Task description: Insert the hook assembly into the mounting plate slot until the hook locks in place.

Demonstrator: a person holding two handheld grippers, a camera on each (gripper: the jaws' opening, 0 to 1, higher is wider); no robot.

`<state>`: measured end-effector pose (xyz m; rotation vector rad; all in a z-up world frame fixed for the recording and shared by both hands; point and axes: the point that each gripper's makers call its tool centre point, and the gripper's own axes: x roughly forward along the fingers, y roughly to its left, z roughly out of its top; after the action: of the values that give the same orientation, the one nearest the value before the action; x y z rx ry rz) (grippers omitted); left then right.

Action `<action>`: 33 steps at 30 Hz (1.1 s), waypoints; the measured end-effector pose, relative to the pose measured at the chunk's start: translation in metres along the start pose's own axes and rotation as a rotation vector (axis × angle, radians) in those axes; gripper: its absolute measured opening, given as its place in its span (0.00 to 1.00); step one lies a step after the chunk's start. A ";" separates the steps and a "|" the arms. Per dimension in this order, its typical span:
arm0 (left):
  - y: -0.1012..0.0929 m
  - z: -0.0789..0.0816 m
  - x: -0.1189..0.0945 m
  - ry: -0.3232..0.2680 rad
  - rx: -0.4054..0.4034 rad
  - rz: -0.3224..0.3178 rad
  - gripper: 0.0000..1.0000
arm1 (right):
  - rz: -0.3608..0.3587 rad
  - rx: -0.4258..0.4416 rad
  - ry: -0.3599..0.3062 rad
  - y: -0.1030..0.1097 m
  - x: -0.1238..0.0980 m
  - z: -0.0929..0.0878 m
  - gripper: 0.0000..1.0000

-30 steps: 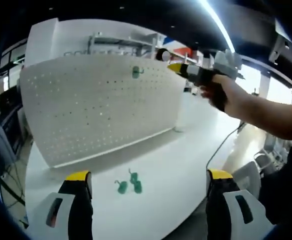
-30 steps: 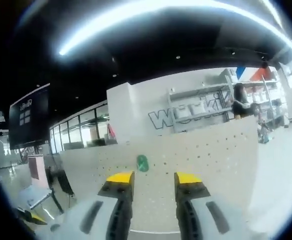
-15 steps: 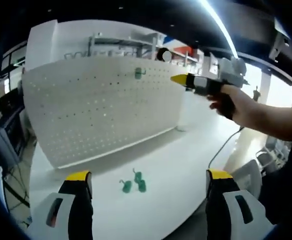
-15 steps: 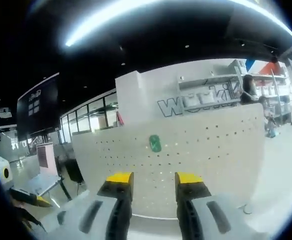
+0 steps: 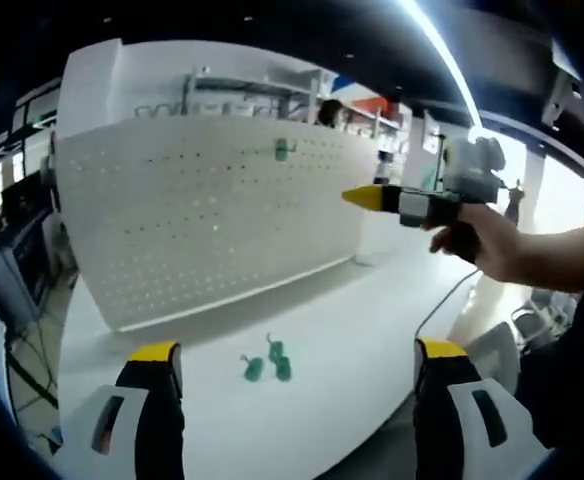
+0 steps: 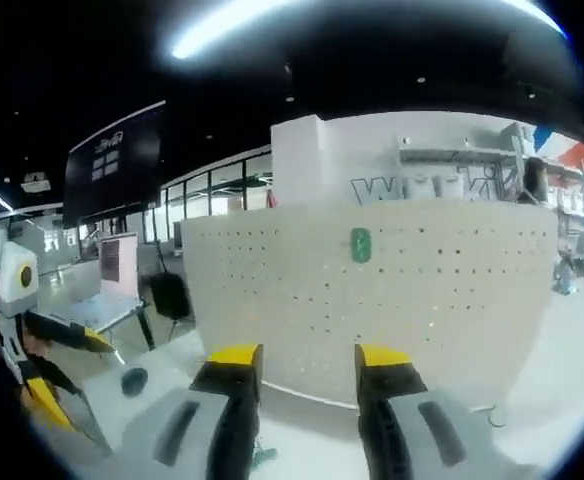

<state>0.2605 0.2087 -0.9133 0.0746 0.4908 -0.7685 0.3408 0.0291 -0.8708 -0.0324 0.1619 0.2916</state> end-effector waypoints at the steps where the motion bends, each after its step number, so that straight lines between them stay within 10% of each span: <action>1: 0.001 -0.001 0.000 0.005 0.003 0.007 0.97 | 0.003 0.011 0.001 0.001 0.000 -0.003 0.35; 33: 0.011 -0.019 -0.003 0.045 -0.029 0.047 0.97 | 0.113 0.066 0.235 0.047 -0.054 -0.103 0.45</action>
<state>0.2588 0.2236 -0.9295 0.0767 0.5407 -0.7144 0.2601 0.0534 -0.9636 0.0077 0.4078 0.3946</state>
